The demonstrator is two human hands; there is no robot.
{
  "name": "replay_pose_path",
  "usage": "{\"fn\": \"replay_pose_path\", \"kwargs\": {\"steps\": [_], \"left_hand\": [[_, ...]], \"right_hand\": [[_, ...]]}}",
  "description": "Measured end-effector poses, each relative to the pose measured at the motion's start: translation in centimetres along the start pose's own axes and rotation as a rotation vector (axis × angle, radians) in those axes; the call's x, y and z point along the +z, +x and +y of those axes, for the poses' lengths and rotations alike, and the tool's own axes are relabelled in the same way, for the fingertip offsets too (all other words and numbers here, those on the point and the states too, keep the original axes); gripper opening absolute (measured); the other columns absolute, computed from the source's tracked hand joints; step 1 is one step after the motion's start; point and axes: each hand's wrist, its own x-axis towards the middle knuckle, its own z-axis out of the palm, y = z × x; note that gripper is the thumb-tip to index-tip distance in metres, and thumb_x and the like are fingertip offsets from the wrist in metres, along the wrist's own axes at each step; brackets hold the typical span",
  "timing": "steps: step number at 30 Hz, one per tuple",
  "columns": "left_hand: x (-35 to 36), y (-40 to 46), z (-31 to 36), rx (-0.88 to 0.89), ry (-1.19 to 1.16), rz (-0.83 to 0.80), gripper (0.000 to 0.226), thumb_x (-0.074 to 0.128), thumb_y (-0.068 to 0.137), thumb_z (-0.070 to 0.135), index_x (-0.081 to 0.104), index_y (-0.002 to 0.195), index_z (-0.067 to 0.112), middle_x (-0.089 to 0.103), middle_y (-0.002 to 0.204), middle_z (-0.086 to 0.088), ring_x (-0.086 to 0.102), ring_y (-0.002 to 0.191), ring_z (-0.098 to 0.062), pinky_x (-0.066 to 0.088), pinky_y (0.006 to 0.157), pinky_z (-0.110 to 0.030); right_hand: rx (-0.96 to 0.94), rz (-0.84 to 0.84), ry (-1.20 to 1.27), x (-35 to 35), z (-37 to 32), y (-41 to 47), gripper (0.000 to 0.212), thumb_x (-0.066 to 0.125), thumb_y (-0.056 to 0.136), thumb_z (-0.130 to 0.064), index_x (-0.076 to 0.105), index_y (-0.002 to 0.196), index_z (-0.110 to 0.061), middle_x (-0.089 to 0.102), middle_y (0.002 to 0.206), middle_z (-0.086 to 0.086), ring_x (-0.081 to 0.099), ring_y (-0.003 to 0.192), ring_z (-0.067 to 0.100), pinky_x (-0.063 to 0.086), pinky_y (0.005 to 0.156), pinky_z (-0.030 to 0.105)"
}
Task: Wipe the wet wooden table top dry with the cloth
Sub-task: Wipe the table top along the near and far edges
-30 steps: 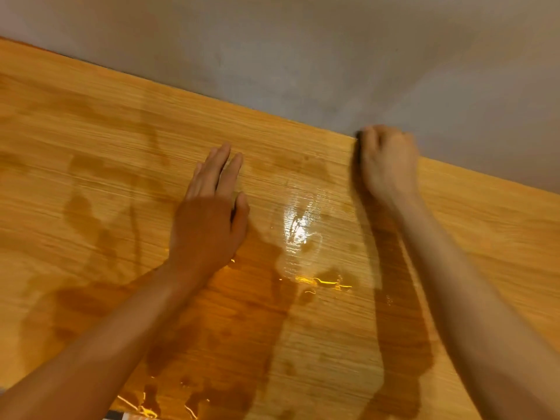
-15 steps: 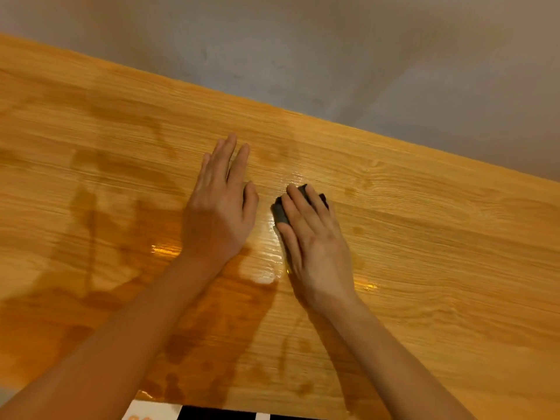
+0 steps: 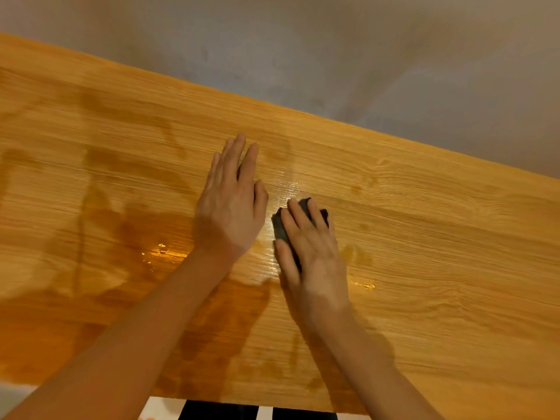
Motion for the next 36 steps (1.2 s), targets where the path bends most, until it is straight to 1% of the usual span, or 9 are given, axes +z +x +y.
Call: {"fn": "replay_pose_path", "kwargs": {"steps": [4,6,9,17,20,25,29,32,36], "left_hand": [[0.1,0.0,0.1,0.001,0.003,0.011,0.054,0.034,0.103,0.025,0.038,0.154,0.004,0.032,0.163,-0.016,0.028,0.153,-0.030,0.021,0.127,-0.043],[0.1,0.0,0.0,0.009,0.005,0.032,0.053,0.037,0.103,0.023,0.040,0.152,0.003,0.034,0.162,-0.017,0.030,0.152,-0.031,0.023,0.126,-0.044],[0.2,-0.1,-0.1,0.025,-0.004,0.057,0.052,0.039,0.103,0.021,0.042,0.151,0.002,0.036,0.161,-0.018,0.032,0.151,-0.032,0.024,0.126,-0.044],[0.4,-0.3,-0.2,0.050,-0.061,0.118,0.048,0.047,0.103,0.015,0.046,0.149,0.000,0.040,0.158,-0.019,0.034,0.150,-0.033,0.024,0.126,-0.044],[0.3,-0.2,-0.2,0.047,-0.055,0.093,0.049,0.046,0.103,0.015,0.044,0.150,0.000,0.038,0.159,-0.019,0.033,0.151,-0.033,0.021,0.127,-0.041],[0.3,-0.2,-0.2,0.036,-0.032,0.079,0.049,0.045,0.102,0.013,0.044,0.150,0.001,0.038,0.160,-0.018,0.033,0.151,-0.033,0.021,0.127,-0.042],[0.2,-0.3,0.0,0.017,-0.021,0.052,0.051,0.045,0.101,0.013,0.043,0.151,0.002,0.036,0.161,-0.017,0.031,0.152,-0.031,0.019,0.127,-0.040],[0.1,-0.1,0.0,0.014,-0.025,0.033,0.051,0.044,0.101,0.013,0.042,0.151,0.002,0.034,0.162,-0.016,0.030,0.152,-0.030,0.016,0.128,-0.038],[0.1,0.1,-0.2,0.018,-0.023,0.036,0.051,0.046,0.100,0.011,0.043,0.150,0.001,0.035,0.161,-0.018,0.031,0.152,-0.032,0.014,0.128,-0.036]], "right_hand": [[-0.045,-0.026,-0.027,-1.3,2.5,4.6,0.038,0.046,0.102,-0.025,0.053,0.137,-0.012,0.047,0.147,0.003,0.028,0.145,0.022,0.019,0.120,0.040],[0.021,0.058,-0.026,-2.0,4.1,9.6,0.033,0.045,0.102,-0.022,0.058,0.129,-0.009,0.054,0.140,0.008,0.037,0.138,0.029,0.024,0.115,0.040],[0.176,0.138,-0.005,-2.0,5.6,13.8,0.039,0.040,0.103,-0.024,0.051,0.138,-0.010,0.046,0.148,0.008,0.029,0.144,0.027,0.018,0.120,0.039],[-0.020,-0.019,-0.143,-1.0,2.9,-0.6,0.046,0.035,0.102,-0.028,0.040,0.146,-0.013,0.037,0.153,0.001,0.019,0.147,0.018,0.013,0.121,0.042],[0.010,-0.046,-0.114,-2.2,4.6,2.6,0.046,0.036,0.103,-0.029,0.044,0.144,-0.011,0.038,0.153,0.002,0.020,0.147,0.018,0.014,0.121,0.041],[0.247,0.104,-0.056,-3.5,7.9,12.3,0.044,0.034,0.105,-0.025,0.040,0.146,-0.010,0.035,0.155,0.007,0.018,0.148,0.024,0.009,0.123,0.041],[0.224,0.132,-0.060,-2.4,5.2,5.1,0.044,0.032,0.105,-0.024,0.040,0.146,-0.009,0.034,0.155,0.006,0.017,0.149,0.022,0.012,0.122,0.045],[0.142,0.033,-0.099,-1.7,3.3,-2.4,0.046,0.030,0.105,-0.026,0.039,0.147,-0.009,0.033,0.155,0.004,0.017,0.149,0.021,0.011,0.122,0.044],[0.135,0.026,-0.097,-3.1,5.6,2.4,0.044,0.031,0.105,-0.025,0.043,0.145,-0.011,0.036,0.154,0.003,0.021,0.147,0.022,0.010,0.121,0.041]]}}
